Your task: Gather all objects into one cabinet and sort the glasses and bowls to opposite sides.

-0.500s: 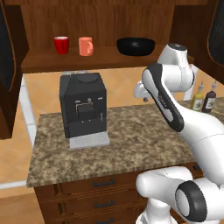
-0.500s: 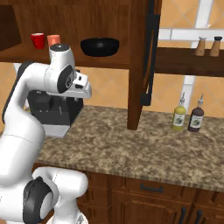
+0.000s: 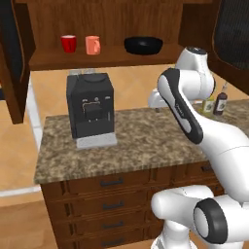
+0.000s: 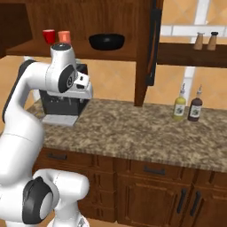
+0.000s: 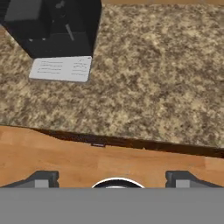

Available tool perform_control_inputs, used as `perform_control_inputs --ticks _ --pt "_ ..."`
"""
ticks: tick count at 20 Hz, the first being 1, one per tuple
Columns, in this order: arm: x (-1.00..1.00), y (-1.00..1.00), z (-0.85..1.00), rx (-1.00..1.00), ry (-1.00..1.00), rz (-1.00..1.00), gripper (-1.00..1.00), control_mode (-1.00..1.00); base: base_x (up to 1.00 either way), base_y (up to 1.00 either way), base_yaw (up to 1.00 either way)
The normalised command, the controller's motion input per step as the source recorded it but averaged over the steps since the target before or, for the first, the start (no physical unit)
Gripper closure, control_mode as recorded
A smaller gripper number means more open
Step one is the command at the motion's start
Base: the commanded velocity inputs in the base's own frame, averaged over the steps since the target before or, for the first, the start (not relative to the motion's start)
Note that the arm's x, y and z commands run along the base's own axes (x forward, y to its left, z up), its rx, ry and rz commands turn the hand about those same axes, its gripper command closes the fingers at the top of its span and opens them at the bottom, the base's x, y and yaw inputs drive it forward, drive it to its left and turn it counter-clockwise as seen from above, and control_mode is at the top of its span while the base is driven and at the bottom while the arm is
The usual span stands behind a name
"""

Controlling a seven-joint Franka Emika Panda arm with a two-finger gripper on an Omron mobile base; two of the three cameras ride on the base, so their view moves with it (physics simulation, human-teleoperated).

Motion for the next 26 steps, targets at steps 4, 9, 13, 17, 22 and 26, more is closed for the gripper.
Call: perform_control_inputs --ticks 4,9,13,17,22,26 --pt "0.0 0.0 0.0 0.0 0.0 0.0 -1.0 1.0 -0.83 -0.11 0.0" --pt "0.0 0.0 0.0 0.0 0.0 0.0 -1.0 1.0 -0.68 -0.07 0.0" --pt "0.0 0.0 0.0 0.0 0.0 0.0 -1.0 1.0 -0.14 -0.01 -0.09" --pt "0.0 0.0 0.0 0.0 0.0 0.0 -1.0 1.0 0.0 0.03 -0.5" --pt "0.0 0.0 0.0 0.0 0.0 0.0 -1.0 1.0 0.0 0.0 -0.67" --pt "0.0 0.0 0.0 0.0 0.0 0.0 -1.0 1.0 0.0 -0.02 -0.79"
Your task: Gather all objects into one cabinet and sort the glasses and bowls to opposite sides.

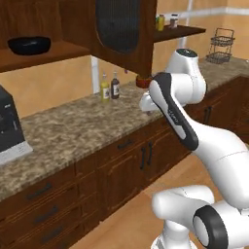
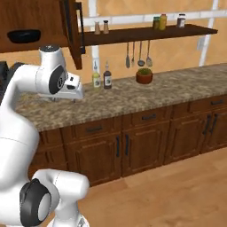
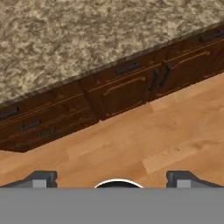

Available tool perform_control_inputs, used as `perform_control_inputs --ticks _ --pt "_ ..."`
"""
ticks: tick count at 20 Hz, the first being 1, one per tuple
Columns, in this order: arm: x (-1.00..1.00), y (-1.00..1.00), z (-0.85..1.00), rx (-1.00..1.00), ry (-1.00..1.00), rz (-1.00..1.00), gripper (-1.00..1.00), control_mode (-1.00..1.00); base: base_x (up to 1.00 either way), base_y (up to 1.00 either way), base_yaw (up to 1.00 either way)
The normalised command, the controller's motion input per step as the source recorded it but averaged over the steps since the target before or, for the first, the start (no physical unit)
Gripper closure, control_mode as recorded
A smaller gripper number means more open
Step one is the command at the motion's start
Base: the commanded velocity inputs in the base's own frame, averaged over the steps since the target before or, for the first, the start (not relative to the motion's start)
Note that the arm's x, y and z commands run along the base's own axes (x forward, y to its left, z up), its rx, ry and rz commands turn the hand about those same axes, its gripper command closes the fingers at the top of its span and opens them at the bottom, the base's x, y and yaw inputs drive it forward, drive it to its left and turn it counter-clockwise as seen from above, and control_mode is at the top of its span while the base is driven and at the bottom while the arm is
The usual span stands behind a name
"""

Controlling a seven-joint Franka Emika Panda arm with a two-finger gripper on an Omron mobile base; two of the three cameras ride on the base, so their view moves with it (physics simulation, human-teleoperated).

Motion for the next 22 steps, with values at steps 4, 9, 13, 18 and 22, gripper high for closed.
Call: perform_control_inputs --ticks 4,9,13,18,22 --pt "0.0 0.0 0.0 0.0 0.0 0.0 -1.0 1.0 0.0 0.0 -0.83" --pt "0.0 0.0 0.0 0.0 0.0 0.0 -1.0 1.0 0.0 -0.11 -0.81" --pt "0.0 0.0 0.0 0.0 0.0 0.0 -1.0 1.0 0.0 -0.17 -0.8" --pt "0.0 0.0 0.0 0.0 0.0 0.0 -1.0 1.0 0.0 -0.22 -0.81" --pt "0.0 0.0 0.0 0.0 0.0 0.0 -1.0 1.0 0.0 -0.22 -0.82"
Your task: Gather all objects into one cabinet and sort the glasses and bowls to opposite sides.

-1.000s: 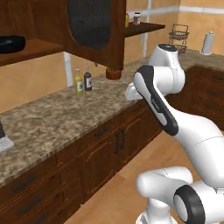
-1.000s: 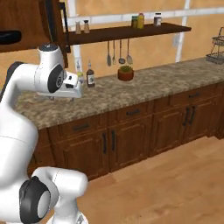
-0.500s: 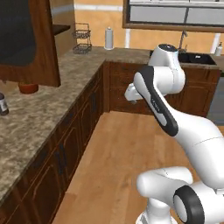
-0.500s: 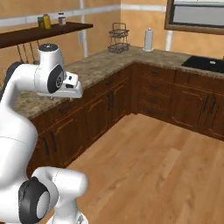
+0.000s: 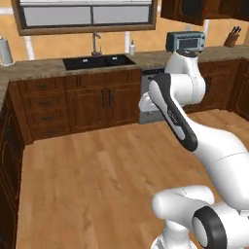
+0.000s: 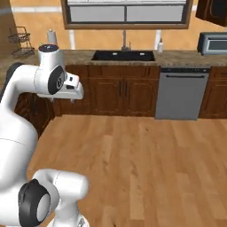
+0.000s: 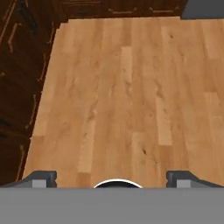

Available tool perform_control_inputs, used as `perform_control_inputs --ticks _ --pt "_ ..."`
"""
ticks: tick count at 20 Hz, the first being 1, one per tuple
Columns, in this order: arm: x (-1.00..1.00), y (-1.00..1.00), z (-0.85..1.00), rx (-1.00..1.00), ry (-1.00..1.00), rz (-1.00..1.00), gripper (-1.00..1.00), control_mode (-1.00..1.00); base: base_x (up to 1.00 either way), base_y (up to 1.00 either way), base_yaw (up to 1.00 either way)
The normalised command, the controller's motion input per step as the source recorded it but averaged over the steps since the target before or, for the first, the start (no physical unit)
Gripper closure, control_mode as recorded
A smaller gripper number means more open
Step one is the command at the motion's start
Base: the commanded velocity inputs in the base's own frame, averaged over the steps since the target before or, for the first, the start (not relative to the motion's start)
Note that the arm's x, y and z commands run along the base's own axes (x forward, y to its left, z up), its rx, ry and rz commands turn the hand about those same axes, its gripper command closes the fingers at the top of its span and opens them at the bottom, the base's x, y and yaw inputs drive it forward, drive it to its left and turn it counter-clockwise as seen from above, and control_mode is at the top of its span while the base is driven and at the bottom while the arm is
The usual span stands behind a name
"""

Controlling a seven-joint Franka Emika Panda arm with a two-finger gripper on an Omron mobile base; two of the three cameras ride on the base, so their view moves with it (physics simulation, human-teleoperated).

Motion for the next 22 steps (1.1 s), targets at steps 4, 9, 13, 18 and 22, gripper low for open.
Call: perform_control_inputs --ticks 4,9,13,18,22 --pt "0.0 0.0 0.0 0.0 0.0 0.0 -1.0 1.0 0.0 -0.18 -0.83" --pt "0.0 0.0 0.0 0.0 0.0 0.0 -1.0 1.0 0.59 -0.2 -0.59" --pt "0.0 0.0 0.0 0.0 0.0 0.0 -1.0 1.0 1.0 -0.5 -0.1" --pt "0.0 0.0 0.0 0.0 0.0 0.0 -1.0 1.0 1.0 -0.63 0.0" --pt "0.0 0.0 0.0 0.0 0.0 0.0 -1.0 1.0 1.0 -0.7 0.06"
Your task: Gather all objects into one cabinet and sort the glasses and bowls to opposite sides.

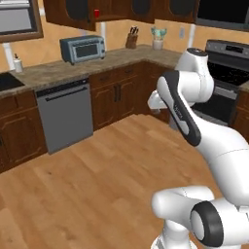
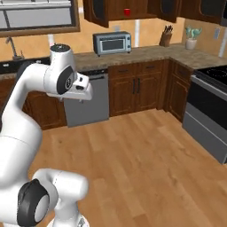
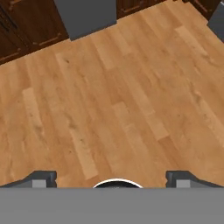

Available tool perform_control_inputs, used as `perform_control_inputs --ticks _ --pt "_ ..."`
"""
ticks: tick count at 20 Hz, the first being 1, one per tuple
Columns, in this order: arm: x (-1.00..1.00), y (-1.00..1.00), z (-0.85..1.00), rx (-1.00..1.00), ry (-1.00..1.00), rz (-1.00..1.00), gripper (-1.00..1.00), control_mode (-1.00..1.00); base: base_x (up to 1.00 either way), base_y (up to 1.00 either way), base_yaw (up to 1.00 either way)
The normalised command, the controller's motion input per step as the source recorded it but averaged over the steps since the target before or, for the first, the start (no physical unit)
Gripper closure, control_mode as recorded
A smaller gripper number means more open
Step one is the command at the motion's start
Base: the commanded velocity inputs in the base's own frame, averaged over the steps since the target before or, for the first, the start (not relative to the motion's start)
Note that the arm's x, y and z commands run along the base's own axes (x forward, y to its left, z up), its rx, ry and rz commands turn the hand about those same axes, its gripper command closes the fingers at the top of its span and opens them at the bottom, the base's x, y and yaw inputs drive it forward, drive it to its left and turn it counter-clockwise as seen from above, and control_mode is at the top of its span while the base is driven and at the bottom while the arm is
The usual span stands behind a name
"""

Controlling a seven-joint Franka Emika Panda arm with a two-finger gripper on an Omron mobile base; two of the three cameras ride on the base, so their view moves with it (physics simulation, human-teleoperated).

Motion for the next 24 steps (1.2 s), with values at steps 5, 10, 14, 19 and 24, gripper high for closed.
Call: perform_control_inputs --ticks 5,10,14,19,24 --pt "0.0 0.0 0.0 0.0 0.0 0.0 -1.0 1.0 1.0 -0.49 0.11" --pt "0.0 0.0 0.0 0.0 0.0 0.0 -1.0 1.0 1.0 -0.35 0.15" --pt "0.0 0.0 0.0 0.0 0.0 0.0 -1.0 1.0 1.0 -0.23 0.2" --pt "0.0 0.0 0.0 0.0 0.0 0.0 -1.0 1.0 1.0 -0.3 0.22" --pt "0.0 0.0 0.0 0.0 0.0 0.0 -1.0 1.0 1.0 -0.44 0.32"
